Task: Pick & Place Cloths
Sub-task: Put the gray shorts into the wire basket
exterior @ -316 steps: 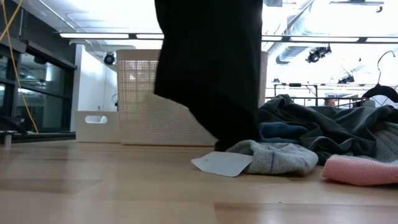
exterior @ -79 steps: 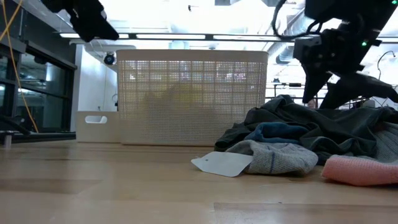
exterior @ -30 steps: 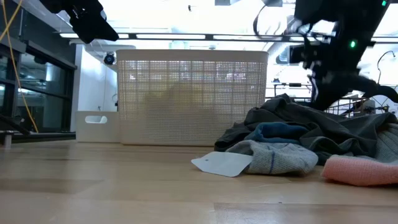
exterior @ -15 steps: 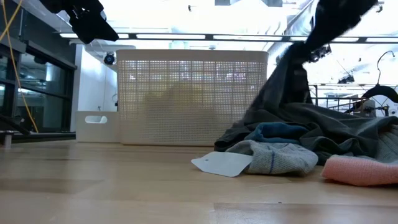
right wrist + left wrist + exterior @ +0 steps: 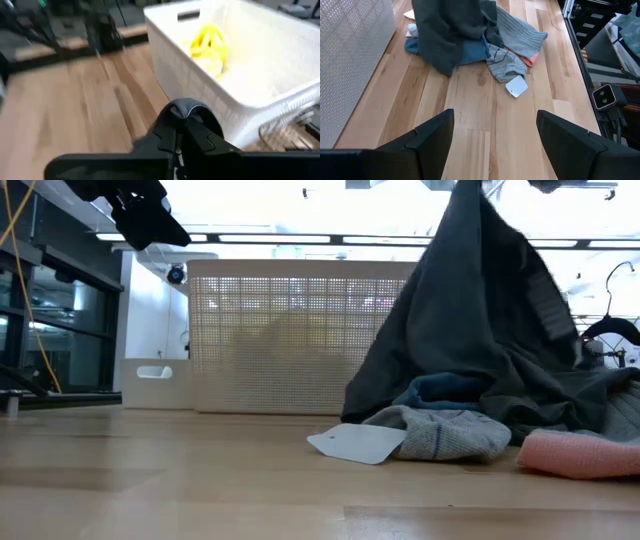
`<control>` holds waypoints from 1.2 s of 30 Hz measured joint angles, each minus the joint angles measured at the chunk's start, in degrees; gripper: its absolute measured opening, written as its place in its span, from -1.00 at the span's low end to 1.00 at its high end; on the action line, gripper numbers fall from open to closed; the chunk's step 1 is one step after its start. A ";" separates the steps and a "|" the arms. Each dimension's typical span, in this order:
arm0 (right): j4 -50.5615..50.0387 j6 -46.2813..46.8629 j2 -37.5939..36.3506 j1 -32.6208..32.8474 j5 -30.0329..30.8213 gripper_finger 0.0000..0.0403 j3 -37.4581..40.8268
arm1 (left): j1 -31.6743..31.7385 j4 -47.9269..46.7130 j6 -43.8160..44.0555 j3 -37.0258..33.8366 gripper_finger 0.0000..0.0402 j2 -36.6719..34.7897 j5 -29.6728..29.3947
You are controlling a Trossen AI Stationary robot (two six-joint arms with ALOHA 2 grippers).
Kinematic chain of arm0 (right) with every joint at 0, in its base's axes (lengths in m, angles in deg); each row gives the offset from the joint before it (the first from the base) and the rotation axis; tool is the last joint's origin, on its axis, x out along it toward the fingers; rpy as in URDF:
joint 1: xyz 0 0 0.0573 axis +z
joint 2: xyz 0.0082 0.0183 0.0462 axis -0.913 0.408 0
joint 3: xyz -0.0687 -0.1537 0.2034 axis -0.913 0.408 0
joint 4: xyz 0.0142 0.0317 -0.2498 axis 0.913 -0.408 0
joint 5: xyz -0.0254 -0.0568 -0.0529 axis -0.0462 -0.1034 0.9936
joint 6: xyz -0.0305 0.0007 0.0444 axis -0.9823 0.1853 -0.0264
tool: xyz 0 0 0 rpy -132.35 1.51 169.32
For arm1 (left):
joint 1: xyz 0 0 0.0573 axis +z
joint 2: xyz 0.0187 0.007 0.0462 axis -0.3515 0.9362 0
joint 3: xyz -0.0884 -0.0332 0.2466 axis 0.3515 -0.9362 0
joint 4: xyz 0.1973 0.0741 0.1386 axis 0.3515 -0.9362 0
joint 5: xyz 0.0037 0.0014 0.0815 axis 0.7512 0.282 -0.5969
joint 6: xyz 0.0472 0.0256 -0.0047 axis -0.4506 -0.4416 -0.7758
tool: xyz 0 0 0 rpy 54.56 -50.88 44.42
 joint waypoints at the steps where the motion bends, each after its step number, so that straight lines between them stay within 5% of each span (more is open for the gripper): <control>1: 1.76 -1.37 -0.92 0.23 0.13 -0.98 0.00 | 0.00 0.01 0.00 0.00 0.39 0.00 0.00; 9: 17.58 -16.26 -5.70 1.85 0.61 -0.98 0.00 | 0.00 2.41 0.02 0.00 0.39 0.04 -0.76; 23: 32.21 -27.25 -7.38 1.85 -0.65 -0.98 0.00 | 0.07 15.46 -2.05 0.07 0.39 3.85 -4.82; 30: 40.37 -32.12 -7.38 1.85 -7.79 -0.98 0.00 | 0.09 16.20 -1.57 0.09 0.39 7.52 -7.06; 36: 42.63 -33.39 -7.26 1.80 -13.01 -0.98 0.00 | 2.40 27.15 -5.61 0.54 0.39 11.65 -4.50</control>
